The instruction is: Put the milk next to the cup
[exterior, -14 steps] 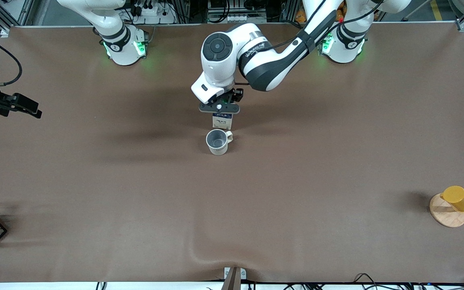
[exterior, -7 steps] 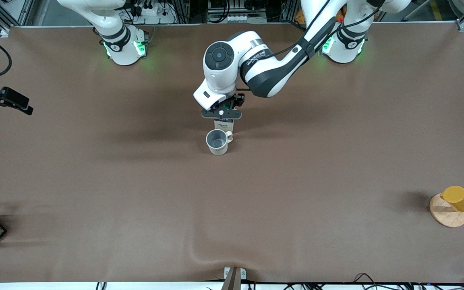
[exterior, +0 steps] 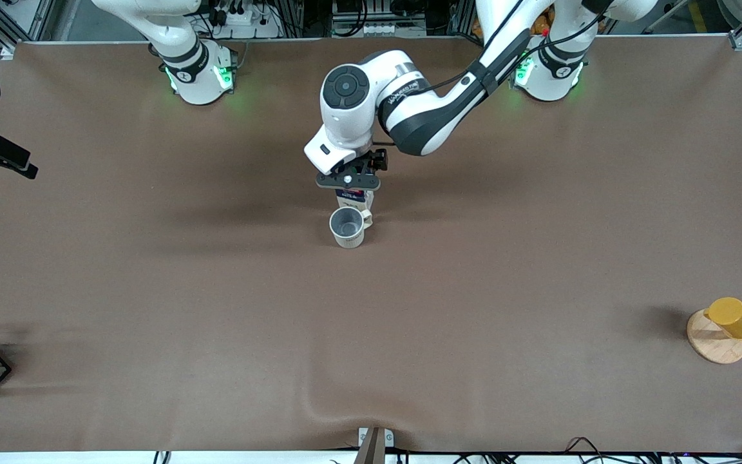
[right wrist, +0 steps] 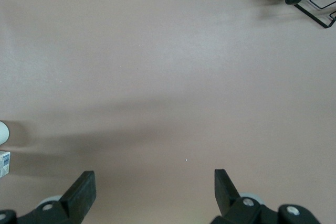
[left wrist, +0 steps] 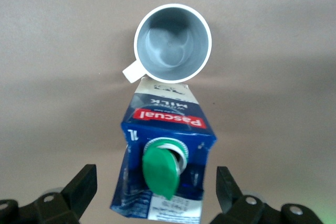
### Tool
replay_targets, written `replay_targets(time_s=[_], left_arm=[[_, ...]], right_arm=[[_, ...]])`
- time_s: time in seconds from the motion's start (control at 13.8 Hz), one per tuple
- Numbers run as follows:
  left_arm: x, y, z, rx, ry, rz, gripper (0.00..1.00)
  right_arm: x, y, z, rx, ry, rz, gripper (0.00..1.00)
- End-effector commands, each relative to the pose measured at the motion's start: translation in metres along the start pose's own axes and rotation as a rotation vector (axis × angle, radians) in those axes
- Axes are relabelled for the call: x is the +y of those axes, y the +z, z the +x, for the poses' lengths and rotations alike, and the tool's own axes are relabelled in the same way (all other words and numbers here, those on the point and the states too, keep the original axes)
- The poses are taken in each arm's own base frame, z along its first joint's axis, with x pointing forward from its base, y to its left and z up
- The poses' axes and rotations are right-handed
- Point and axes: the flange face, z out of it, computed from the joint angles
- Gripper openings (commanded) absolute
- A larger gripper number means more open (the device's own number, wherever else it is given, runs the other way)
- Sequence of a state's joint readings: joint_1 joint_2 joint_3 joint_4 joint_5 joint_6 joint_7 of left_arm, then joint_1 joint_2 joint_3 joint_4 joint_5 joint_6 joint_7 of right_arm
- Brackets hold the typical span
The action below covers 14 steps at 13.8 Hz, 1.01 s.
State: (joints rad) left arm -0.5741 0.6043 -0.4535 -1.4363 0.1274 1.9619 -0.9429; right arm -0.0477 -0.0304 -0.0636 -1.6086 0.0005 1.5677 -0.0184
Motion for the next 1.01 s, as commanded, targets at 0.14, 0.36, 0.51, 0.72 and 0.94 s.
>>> replay_targets(time_s=[0.14, 0.36, 0.51, 0.72, 0.94], left_arm=[[-0.039, -0.093, 0.019, 0.117, -0.072, -0.022, 1.0], [-0.09, -0.143, 0.033, 0.139, -0.14, 0.028, 1.0], [-0.139, -0.187, 0.052, 0.188, -0.217, 0.018, 1.0], [-0.219, -0.233, 0.082, 0.247, -0.327, 0.003, 1.0], [-0.277, -0.253, 0.089, 0.224, -0.345, 0.056, 1.0]], right_arm=[[0.001, -0.004, -0.002, -0.009, -0.01, 0.002, 1.0], [0.0, -0.003, -0.002, -0.014, -0.013, -0.01, 1.0], [0.003, -0.003, -0.002, -0.016, -0.011, -0.024, 1.0], [0.007, -0.001, -0.003, -0.031, -0.01, -0.051, 1.0], [0.006, 0.001, -0.003, -0.037, -0.012, -0.052, 1.0]])
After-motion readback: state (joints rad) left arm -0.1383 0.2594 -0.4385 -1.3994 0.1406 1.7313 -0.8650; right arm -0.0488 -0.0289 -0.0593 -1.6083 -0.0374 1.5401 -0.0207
